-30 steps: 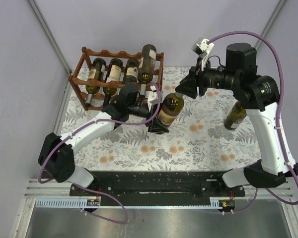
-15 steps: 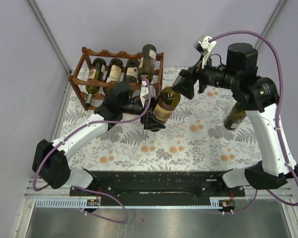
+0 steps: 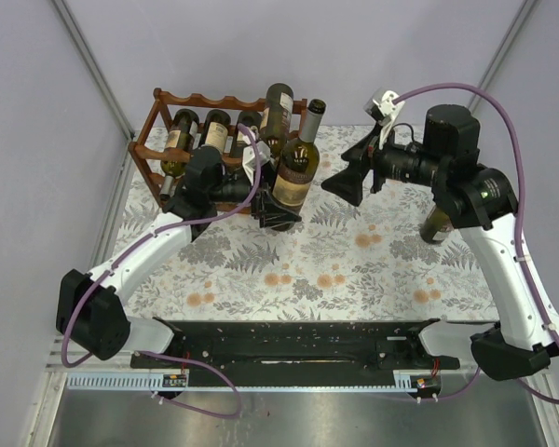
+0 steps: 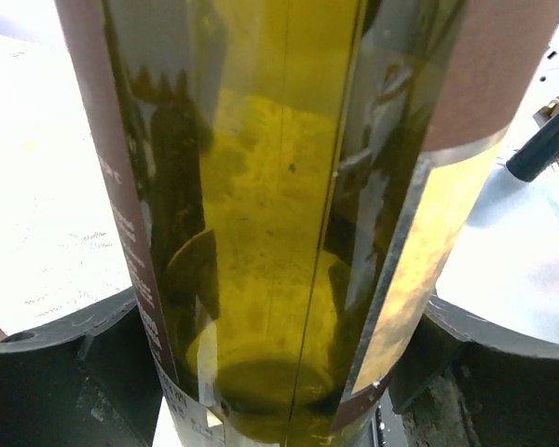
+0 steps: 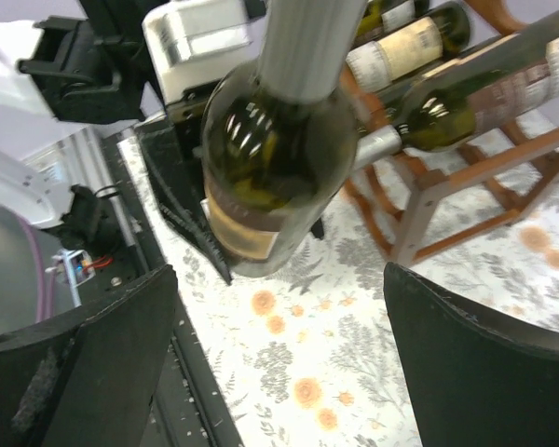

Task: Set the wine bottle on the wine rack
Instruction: Adjust the wine bottle.

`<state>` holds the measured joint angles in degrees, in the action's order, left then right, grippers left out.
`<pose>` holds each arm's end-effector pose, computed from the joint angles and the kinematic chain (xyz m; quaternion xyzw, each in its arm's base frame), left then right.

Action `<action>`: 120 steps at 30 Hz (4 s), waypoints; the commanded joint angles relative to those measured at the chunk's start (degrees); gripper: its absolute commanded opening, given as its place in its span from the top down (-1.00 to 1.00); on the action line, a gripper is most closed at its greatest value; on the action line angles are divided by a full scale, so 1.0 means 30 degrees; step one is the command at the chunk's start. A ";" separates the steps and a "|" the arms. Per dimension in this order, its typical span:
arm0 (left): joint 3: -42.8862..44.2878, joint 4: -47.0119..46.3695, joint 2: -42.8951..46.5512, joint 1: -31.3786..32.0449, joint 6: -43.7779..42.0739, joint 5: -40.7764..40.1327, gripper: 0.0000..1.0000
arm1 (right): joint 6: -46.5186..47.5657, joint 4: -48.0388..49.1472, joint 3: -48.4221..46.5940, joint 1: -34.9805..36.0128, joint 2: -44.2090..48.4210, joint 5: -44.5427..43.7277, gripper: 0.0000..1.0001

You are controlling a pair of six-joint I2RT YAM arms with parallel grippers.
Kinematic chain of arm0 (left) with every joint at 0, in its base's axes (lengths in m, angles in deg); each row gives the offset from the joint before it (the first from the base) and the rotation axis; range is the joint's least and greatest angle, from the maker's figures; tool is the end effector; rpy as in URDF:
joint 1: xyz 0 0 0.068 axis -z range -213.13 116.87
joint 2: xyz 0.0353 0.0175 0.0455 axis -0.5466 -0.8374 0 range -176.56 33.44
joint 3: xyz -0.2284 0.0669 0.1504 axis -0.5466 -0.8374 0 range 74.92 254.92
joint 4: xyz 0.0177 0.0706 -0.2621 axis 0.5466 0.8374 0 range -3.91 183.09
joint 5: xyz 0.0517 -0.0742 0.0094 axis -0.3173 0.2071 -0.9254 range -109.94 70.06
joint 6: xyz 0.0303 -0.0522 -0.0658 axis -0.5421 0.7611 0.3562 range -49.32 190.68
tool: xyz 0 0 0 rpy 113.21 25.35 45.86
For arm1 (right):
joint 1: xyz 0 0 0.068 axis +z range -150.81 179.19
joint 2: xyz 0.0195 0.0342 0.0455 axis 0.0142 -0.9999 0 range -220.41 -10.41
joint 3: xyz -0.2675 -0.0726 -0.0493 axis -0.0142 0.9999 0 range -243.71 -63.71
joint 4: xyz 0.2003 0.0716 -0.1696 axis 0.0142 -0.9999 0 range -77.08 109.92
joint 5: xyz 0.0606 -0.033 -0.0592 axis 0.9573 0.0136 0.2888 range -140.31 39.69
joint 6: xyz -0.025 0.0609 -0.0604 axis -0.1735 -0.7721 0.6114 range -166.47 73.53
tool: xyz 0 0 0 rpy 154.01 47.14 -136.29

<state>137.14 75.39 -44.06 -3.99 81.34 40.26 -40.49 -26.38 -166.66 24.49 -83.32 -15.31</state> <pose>0.2608 -0.2244 0.3613 0.4378 0.5728 -0.5463 0.4264 0.2203 0.1547 0.5157 -0.3795 0.6860 0.3332 0.5238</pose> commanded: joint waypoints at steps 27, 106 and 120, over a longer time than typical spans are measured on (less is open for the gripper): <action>0.0942 -0.7244 0.0344 -0.0223 0.5355 -0.0761 1.00 | -1.0752 1.9916 0.8362 0.0765 -0.2300 0.7580 -0.99; 0.9400 2.0523 0.3772 -0.2188 -2.1557 -0.4917 -0.98 | 0.1785 0.2517 0.3526 0.1498 -0.2067 0.3890 1.00; 1.7230 2.5423 -0.0417 0.4197 -3.3132 -1.4934 -0.94 | 0.2548 0.0494 0.4758 0.2348 -0.2124 0.4473 1.00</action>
<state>185.09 148.90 -42.59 5.54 -4.08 7.50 -33.95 -25.60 -152.13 30.21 -92.43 -5.65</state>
